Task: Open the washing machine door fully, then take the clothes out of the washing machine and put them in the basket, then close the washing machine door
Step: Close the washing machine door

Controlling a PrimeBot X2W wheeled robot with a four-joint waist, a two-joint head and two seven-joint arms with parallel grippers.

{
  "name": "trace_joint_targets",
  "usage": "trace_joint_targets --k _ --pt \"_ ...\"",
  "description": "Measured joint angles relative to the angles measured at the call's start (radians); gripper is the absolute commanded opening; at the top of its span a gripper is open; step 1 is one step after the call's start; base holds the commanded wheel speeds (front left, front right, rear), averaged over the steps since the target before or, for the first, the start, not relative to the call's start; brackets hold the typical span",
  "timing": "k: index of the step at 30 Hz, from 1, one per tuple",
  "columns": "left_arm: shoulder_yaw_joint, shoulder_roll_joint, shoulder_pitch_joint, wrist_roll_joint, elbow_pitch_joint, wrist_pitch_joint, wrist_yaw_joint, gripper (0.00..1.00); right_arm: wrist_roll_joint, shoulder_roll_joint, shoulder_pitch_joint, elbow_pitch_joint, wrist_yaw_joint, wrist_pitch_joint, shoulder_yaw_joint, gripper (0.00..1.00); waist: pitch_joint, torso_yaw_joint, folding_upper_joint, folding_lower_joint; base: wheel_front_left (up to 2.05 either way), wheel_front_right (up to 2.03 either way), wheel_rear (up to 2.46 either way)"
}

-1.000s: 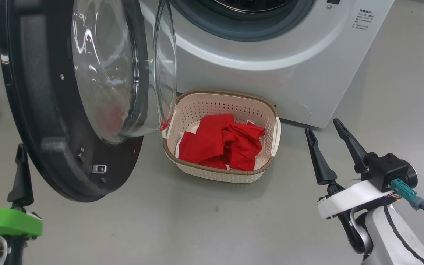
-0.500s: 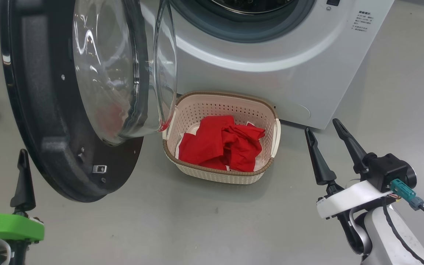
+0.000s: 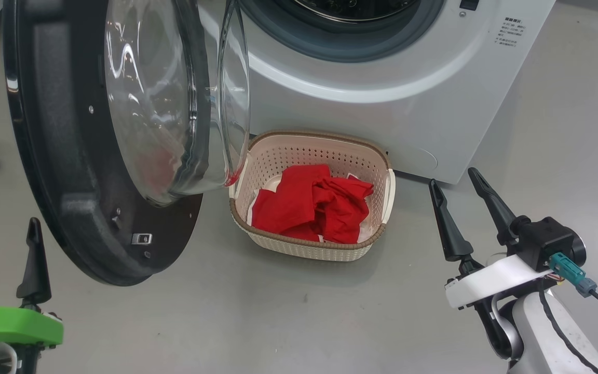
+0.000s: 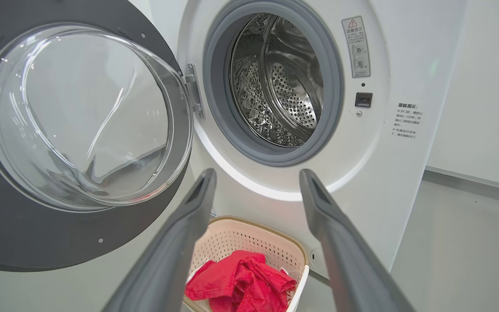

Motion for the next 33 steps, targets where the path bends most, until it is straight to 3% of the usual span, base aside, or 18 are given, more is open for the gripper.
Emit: trace_joint_targets --k 20,21,22,29,33 --pt "-0.032 0.018 -0.001 -0.009 0.042 -0.035 0.0 1.0 0.0 0.002 0.002 0.0 0.0 0.0 -0.005 1.0 -0.004 0.001 0.0 0.0 0.0 0.0 0.0" --pt "-0.036 0.019 -0.001 -0.016 0.043 -0.035 0.0 0.41 0.0 0.002 0.003 0.0 0.0 0.0 -0.005 1.0 -0.004 0.001 0.0 0.0 0.0 0.0 0.0" --pt "-0.035 0.021 -0.001 -0.015 0.048 -0.035 0.0 0.0 0.0 0.002 0.003 0.0 0.0 0.0 -0.005 1.0 -0.004 0.001 0.0 0.0 0.0 0.0 0.0" --pt "-0.011 0.031 -0.003 -0.029 0.071 -0.033 0.0 0.0 0.0 0.003 0.004 0.001 0.0 0.0 -0.004 1.0 -0.006 0.003 0.0 0.0 0.0 0.0 0.0" --pt "0.022 0.0 -0.02 -0.148 0.076 0.011 0.0 0.0 -0.001 0.004 0.009 0.002 0.0 0.0 -0.003 1.0 -0.009 0.004 0.0 0.0 0.0 0.0 0.0"
